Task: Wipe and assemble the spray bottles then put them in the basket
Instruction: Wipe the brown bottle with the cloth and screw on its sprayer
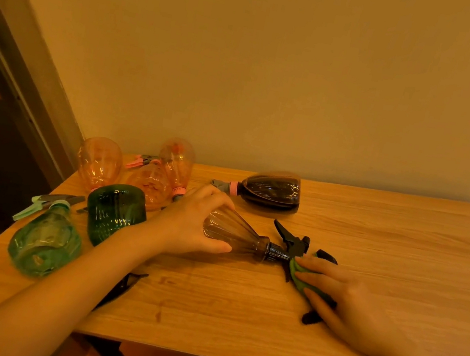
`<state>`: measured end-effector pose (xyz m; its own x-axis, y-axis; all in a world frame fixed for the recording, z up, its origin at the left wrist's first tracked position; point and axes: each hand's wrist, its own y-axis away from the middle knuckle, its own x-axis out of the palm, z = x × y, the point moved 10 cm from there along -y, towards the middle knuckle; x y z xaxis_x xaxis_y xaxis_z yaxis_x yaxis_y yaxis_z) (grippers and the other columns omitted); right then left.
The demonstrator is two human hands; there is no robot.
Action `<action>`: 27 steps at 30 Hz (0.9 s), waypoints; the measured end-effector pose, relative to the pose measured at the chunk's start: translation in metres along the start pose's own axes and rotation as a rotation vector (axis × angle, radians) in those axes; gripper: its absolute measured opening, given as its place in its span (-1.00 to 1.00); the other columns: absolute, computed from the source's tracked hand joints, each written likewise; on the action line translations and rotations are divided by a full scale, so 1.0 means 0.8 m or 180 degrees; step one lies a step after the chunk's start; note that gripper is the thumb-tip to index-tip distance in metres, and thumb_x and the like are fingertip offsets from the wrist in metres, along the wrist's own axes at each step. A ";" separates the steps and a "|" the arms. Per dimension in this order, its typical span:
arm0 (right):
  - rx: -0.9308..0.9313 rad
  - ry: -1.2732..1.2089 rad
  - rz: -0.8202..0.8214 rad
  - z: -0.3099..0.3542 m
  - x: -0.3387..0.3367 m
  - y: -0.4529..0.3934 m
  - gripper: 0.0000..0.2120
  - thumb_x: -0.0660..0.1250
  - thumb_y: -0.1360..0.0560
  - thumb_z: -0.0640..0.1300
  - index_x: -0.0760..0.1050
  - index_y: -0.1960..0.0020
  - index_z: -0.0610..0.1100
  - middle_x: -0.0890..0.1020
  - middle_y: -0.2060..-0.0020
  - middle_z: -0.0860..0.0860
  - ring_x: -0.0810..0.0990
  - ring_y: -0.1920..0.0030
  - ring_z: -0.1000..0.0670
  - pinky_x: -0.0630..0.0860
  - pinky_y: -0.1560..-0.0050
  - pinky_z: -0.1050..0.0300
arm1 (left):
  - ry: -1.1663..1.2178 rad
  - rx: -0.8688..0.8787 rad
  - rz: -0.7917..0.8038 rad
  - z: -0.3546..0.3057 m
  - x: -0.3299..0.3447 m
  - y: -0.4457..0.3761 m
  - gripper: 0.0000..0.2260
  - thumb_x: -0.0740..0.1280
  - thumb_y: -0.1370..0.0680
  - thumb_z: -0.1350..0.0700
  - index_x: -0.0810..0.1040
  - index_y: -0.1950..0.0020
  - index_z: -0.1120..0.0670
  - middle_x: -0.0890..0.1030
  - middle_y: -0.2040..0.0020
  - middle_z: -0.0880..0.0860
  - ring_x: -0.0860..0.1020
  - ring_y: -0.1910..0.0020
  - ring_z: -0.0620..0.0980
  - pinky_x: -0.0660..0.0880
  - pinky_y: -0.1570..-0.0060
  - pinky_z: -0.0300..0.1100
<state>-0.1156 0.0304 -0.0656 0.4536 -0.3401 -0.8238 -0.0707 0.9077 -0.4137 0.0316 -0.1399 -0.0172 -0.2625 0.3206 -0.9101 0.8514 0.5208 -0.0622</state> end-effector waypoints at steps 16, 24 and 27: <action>0.0392 -0.0074 -0.1120 -0.020 -0.042 0.011 -0.65 0.19 -0.56 0.01 0.53 -0.24 -0.13 0.48 -0.30 0.00 0.41 -0.32 0.13 0.30 -0.35 0.31 | -0.0324 0.0170 0.0256 0.002 -0.003 0.025 -0.21 0.55 -0.28 -0.08 0.16 -0.36 -0.20 0.06 -0.35 -0.20 0.01 -0.30 -0.25 0.22 -0.33 -0.18; 0.0518 -0.0151 -0.1397 -0.023 -0.059 0.016 -0.64 0.19 -0.53 -0.01 0.52 -0.24 -0.16 0.47 -0.31 -0.04 0.45 -0.31 0.05 0.36 -0.33 0.25 | 0.0211 0.0122 0.0076 0.020 -0.015 0.031 -0.29 0.54 -0.32 -0.07 0.24 -0.35 -0.28 0.20 -0.33 -0.25 0.19 -0.34 -0.23 0.25 -0.28 -0.25; 0.0456 -0.0153 -0.1385 -0.019 -0.060 0.014 -0.63 0.18 -0.56 0.00 0.53 -0.23 -0.18 0.47 -0.31 -0.05 0.45 -0.32 0.05 0.35 -0.33 0.25 | 0.0441 0.0039 0.0008 0.029 -0.020 0.033 -0.29 0.53 -0.28 -0.12 0.25 -0.33 -0.34 0.23 -0.32 -0.30 0.27 -0.31 -0.23 0.33 -0.19 -0.35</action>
<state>-0.1515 0.0531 -0.0362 0.4547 -0.6885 -0.5650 0.2575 0.7089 -0.6566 0.0687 -0.1494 -0.0136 -0.3200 0.4285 -0.8450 0.8574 0.5105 -0.0658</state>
